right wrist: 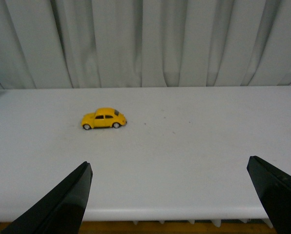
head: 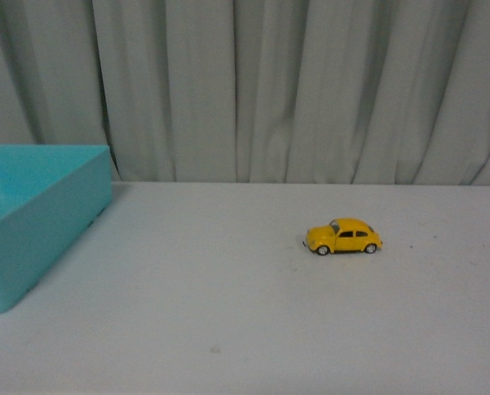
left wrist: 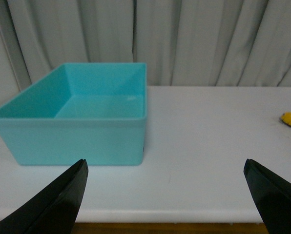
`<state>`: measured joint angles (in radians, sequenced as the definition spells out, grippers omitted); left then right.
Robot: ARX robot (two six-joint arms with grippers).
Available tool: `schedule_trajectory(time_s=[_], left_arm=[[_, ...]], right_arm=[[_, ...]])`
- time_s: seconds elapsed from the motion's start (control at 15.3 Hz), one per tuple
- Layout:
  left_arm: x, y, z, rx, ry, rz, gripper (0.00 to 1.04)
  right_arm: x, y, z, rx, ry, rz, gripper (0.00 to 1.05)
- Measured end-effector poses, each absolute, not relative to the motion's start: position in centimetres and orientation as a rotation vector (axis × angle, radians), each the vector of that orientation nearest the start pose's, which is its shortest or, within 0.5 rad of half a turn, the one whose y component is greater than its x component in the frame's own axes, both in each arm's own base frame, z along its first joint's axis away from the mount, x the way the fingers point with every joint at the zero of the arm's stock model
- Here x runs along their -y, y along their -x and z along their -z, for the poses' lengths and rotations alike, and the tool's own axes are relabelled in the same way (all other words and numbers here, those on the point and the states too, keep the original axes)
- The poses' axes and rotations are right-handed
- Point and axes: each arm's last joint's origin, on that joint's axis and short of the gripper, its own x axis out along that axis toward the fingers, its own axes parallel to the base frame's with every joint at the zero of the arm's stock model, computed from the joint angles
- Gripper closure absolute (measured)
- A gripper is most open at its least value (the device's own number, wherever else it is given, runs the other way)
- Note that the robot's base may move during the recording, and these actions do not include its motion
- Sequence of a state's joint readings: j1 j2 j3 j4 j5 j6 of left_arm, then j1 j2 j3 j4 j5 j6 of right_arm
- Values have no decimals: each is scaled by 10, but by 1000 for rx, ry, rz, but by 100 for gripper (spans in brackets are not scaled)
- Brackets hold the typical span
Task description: Wind up and store yellow beetle toy
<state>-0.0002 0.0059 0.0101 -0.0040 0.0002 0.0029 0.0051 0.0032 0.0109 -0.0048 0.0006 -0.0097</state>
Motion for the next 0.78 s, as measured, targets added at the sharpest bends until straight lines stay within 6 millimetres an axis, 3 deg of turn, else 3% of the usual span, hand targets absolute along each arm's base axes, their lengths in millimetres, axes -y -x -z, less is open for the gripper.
schedule_trajectory(time_s=[0.78], left_arm=[[0,-97,-166,1,-2,0,7]], right_arm=[[0,-97,-167,4,9,-5,7]])
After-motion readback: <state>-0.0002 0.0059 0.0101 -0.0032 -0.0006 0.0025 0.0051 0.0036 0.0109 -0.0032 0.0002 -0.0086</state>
